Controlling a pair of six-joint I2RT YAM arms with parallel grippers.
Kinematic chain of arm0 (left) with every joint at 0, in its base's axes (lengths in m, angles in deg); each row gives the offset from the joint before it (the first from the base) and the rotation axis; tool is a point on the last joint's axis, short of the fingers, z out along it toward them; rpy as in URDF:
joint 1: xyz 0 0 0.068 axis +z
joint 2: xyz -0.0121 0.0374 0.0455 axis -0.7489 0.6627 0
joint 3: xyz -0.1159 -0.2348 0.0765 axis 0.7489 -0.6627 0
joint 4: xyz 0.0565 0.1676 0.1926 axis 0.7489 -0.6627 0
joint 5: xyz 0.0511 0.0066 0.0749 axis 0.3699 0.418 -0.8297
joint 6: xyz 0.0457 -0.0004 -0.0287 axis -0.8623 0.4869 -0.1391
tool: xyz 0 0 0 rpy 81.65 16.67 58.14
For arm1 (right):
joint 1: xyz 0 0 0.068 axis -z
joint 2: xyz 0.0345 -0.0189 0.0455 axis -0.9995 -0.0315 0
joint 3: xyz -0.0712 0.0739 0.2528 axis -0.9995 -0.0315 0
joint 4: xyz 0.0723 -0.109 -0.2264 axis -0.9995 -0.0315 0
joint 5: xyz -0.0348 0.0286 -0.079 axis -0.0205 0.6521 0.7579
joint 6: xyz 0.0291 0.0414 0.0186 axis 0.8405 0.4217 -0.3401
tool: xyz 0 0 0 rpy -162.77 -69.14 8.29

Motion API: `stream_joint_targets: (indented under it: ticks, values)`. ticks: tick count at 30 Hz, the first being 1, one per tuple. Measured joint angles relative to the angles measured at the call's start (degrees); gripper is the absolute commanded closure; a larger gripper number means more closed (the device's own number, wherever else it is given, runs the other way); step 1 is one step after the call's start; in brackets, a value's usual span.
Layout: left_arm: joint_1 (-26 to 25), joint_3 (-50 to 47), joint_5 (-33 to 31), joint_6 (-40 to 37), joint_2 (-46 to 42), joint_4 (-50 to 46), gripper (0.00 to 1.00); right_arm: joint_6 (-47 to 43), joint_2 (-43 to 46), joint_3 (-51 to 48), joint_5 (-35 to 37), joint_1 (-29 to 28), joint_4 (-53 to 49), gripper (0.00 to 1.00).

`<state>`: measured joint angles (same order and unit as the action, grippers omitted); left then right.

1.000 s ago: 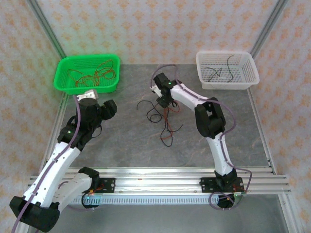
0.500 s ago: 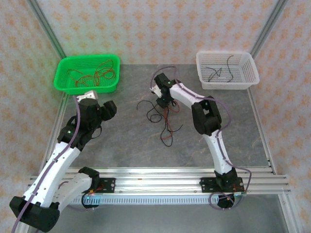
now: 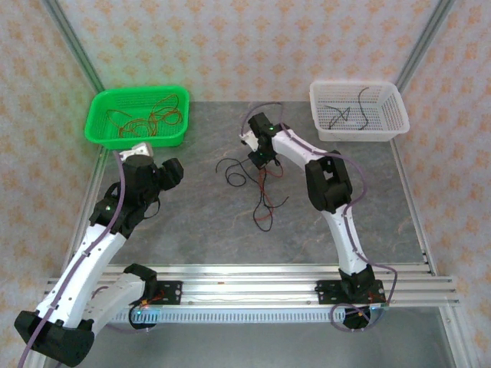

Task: Untangle the cables

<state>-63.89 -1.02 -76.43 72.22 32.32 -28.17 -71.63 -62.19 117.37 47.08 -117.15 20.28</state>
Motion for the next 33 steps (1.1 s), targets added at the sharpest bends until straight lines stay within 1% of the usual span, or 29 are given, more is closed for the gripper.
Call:
stream_joint_targets:
  ticks: [2, 5, 12, 15, 18, 24, 28, 33]
  values:
    - [0.0, 0.0, 0.0, 0.0, 0.1, 0.0, 0.28, 1.3, 2.0, -2.0, -0.6, 0.1, 1.2, 1.0]
    - [-0.5, 0.0, 0.1, 0.1, 0.2, 0.0, 0.28, 3.8, 7.7, -5.8, -2.2, 0.2, 3.5, 1.0]
    - [-1.1, 0.0, 0.4, 0.6, 0.2, 0.0, 0.28, 11.6, 29.5, -15.3, -7.6, 0.3, 13.8, 1.0]
    - [-1.4, 0.0, 0.4, 0.7, 0.2, 0.1, 0.28, 15.6, 36.7, -18.6, -9.6, 0.3, 18.6, 1.0]
    - [-2.1, -0.5, 0.7, 0.8, 0.2, 0.9, 0.28, 19.8, 40.9, -21.9, -11.0, 0.3, 22.9, 1.0]
    - [-3.7, -1.2, 0.9, 1.7, 0.2, 1.4, 0.28, 28.2, 44.1, -27.7, -13.4, 0.3, 28.3, 1.0]
    - [-5.2, -1.7, 0.9, 2.4, 0.4, 1.8, 0.28, 32.7, 46.6, -29.8, -13.9, 0.3, 31.0, 1.0]
    - [-7.1, -1.7, 0.8, 2.6, 1.4, 2.7, 0.28, 36.5, 51.6, -31.1, -13.1, 0.3, 33.8, 1.0]
